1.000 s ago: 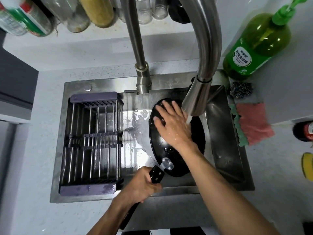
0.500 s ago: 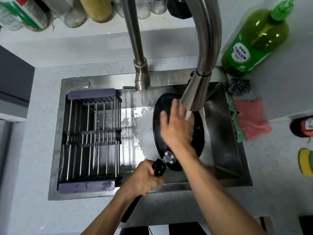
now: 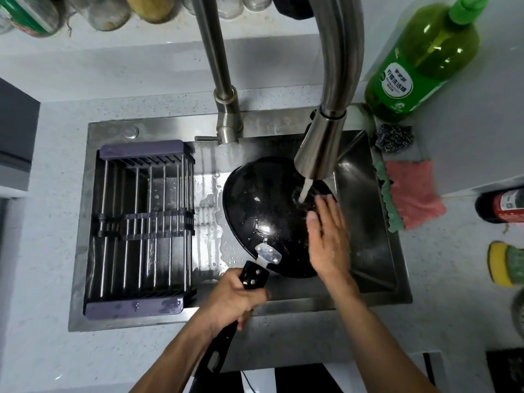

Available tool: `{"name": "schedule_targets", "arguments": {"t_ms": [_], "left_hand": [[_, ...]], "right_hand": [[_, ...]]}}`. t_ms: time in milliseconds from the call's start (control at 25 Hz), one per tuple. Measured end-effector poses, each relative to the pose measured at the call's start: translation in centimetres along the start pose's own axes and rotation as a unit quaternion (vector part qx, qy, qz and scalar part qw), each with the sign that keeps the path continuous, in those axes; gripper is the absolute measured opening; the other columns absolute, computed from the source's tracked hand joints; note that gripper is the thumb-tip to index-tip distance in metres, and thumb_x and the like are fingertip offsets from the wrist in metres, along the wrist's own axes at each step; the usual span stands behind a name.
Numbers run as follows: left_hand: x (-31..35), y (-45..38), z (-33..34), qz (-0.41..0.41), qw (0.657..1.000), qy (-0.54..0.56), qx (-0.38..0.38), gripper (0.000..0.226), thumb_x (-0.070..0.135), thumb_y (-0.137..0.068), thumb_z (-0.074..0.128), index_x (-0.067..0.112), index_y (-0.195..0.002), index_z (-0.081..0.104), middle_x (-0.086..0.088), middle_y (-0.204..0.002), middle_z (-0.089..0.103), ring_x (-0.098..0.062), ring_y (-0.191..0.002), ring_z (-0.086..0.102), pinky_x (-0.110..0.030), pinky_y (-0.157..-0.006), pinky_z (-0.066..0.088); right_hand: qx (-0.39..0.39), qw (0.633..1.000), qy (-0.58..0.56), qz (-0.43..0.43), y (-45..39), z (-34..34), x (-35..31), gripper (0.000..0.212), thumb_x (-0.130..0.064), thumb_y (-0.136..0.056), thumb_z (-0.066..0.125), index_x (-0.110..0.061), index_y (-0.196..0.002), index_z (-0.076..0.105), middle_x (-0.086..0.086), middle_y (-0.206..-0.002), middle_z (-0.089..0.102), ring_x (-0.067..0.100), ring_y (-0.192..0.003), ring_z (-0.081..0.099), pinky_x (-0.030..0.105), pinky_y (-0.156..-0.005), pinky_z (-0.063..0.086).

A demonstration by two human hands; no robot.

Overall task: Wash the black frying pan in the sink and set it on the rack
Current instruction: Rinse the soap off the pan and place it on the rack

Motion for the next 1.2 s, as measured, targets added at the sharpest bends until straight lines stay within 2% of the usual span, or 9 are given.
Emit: {"name": "schedule_targets", "arguments": {"t_ms": [80,240,400,520,640,720,840,1000,1200], "left_hand": [[0.2,0.0,0.3,0.018,0.999,0.03,-0.007,0.03,0.022,-0.068,0.074,0.011,-0.058,0.048,-0.008,-0.042,0.041,-0.016,-0.032,0.035,-0.02,-0.039,0.032],[1.0,-0.1,0.6,0.037,0.998,0.053,-0.012,0.037,0.018,-0.073,0.068,0.01,-0.05,0.041,-0.007,-0.038,0.035,-0.014,-0.028,0.031,-0.02,-0.037,0.031],[0.7,0.5,0.4,0.02,1.0,0.02,-0.004,0.032,0.019,-0.078,0.073,0.004,-0.064,0.049,-0.011,-0.043,0.04,-0.016,-0.03,0.032,-0.02,-0.039,0.032],[1.3,0.6,-0.4,0.022,1.0,-0.008,-0.018,0.031,0.025,-0.078,0.076,0.007,-0.071,0.052,-0.013,-0.047,0.041,-0.018,-0.034,0.034,-0.02,-0.039,0.032],[2.0,0.7,-1.4,0.038,0.991,-0.126,0.001,0.031,0.024,-0.083,0.074,0.01,-0.068,0.05,-0.006,-0.055,0.038,-0.015,-0.038,0.035,-0.023,-0.038,0.032],[2.1,0.8,-2.2,0.071,0.958,-0.277,0.029,0.03,0.029,-0.084,0.07,0.02,-0.068,0.046,0.003,-0.059,0.043,-0.011,-0.048,0.041,-0.028,-0.047,0.037],[3.2,0.9,-2.4,0.116,0.838,-0.529,0.062,0.008,0.03,-0.09,0.058,0.023,-0.092,0.054,-0.002,-0.084,0.064,-0.023,-0.077,0.064,-0.035,-0.067,0.046],[3.1,0.1,-2.5,0.103,0.739,-0.661,0.083,0.026,0.02,-0.094,0.05,0.015,-0.119,0.051,-0.009,-0.108,0.067,-0.029,-0.1,0.065,-0.038,-0.083,0.049],[1.2,-0.4,-2.8,0.033,0.804,-0.581,0.118,0.051,0.061,-0.083,0.06,0.018,-0.109,0.051,-0.007,-0.105,0.068,-0.028,-0.101,0.065,-0.034,-0.08,0.048]], "right_hand": [[0.048,0.989,-0.059,0.124,0.5,-0.2,0.7,0.08,-0.07,-0.092,0.013,-0.025,-0.158,0.021,0.0,-0.166,0.015,0.019,-0.153,0.013,0.047,-0.125,0.012],[0.047,0.987,-0.137,0.063,1.2,1.0,-1.0,0.062,-0.054,-0.101,0.029,-0.026,-0.156,0.029,-0.012,-0.162,0.019,0.003,-0.148,0.013,0.021,-0.119,0.008],[0.017,0.89,-0.315,0.33,-3.0,0.9,-0.4,0.069,-0.066,-0.09,0.042,-0.025,-0.144,0.051,-0.003,-0.149,0.049,0.019,-0.138,0.044,0.037,-0.117,0.032],[0.009,0.934,-0.252,0.255,0.5,1.7,-2.8,0.062,-0.055,-0.1,0.041,-0.027,-0.154,0.033,-0.005,-0.162,0.028,0.018,-0.148,0.027,0.038,-0.122,0.019],[0.002,0.882,-0.388,0.269,0.2,-0.9,-2.9,0.052,-0.05,-0.101,0.044,-0.025,-0.147,0.045,-0.005,-0.152,0.045,0.015,-0.132,0.048,0.037,-0.114,0.036],[-0.024,0.864,-0.438,0.246,-1.6,-4.2,-4.1,0.057,-0.054,-0.099,0.045,-0.028,-0.149,0.042,-0.008,-0.145,0.05,0.02,-0.125,0.056,0.045,-0.106,0.046],[-0.11,0.899,-0.36,0.224,-3.1,-6.8,-6.2,0.055,-0.065,-0.09,0.051,-0.038,-0.137,0.049,-0.012,-0.126,0.061,0.017,-0.109,0.063,0.045,-0.09,0.052],[-0.124,0.9,-0.285,0.307,-3.6,-6.4,-5.3,0.038,-0.038,-0.082,0.06,-0.021,-0.116,0.055,0.002,-0.097,0.07,0.024,-0.081,0.07,0.04,-0.066,0.058],[-0.054,0.873,-0.318,0.366,-1.5,-4.4,-0.7,0.065,0.0,-0.069,0.046,-0.02,-0.131,0.047,0.009,-0.108,0.063,0.031,-0.087,0.066,0.029,-0.047,0.054]]}}
Point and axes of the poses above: each hand's wrist, its own y-axis away from the middle knuckle, its own z-axis out of the palm, x = y × z, the point moved 1 cm from there along -y, towards the middle knuckle
